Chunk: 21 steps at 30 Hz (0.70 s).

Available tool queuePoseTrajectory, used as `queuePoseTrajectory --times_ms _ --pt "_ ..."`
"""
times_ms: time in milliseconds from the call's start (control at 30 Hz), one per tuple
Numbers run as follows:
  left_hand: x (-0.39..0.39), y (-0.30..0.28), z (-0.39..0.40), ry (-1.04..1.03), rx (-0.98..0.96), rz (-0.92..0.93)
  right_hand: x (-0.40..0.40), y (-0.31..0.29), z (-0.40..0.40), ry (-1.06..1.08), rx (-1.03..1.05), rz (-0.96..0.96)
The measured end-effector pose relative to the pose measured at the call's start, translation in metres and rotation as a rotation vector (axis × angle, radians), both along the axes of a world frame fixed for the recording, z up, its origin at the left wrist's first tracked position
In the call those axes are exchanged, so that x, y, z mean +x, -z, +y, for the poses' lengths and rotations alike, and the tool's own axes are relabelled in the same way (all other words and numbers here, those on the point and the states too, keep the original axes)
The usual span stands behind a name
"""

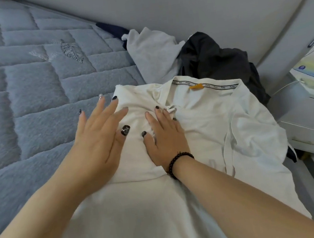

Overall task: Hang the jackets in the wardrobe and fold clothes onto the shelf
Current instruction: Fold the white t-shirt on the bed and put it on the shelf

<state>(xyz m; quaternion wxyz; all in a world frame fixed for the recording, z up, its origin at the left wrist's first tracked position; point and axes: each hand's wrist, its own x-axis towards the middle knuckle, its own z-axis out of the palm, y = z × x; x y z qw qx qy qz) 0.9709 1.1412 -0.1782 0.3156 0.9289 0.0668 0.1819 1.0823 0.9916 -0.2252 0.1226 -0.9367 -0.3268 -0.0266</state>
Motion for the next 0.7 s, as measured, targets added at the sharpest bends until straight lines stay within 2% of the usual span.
queuePoseTrajectory --times_ms 67,100,167,200,267,367,433,567,700 --pt "0.027 -0.006 -0.003 -0.081 -0.271 0.012 -0.003 0.0 -0.004 -0.024 0.118 -0.024" --pt "0.04 -0.007 -0.011 -0.09 -0.352 -0.058 -0.003 -0.001 -0.005 -0.026 0.251 -0.04" --pt "0.065 -0.007 -0.032 -0.094 -0.408 -0.249 -0.005 -0.001 -0.009 0.057 0.567 -0.021" --pt "0.083 -0.007 -0.037 -0.116 -0.404 -0.263 -0.004 -0.001 -0.012 0.113 0.679 0.003" --pt "0.123 -0.004 -0.042 -0.141 -0.312 -0.163 -0.002 -0.002 -0.014 0.16 0.778 0.033" --pt "0.161 0.014 -0.046 -0.087 0.053 0.004 0.002 -0.002 -0.013 0.152 0.855 0.086" --pt "0.167 0.031 -0.048 -0.064 0.271 -0.026 0.005 0.002 -0.014 0.173 0.94 0.09" --pt "0.173 0.038 -0.039 -0.073 0.337 -0.07 0.005 0.003 -0.015 0.187 1.06 0.082" --pt "0.162 0.032 -0.042 -0.031 0.33 -0.062 0.001 -0.018 -0.021 0.095 0.99 0.138"
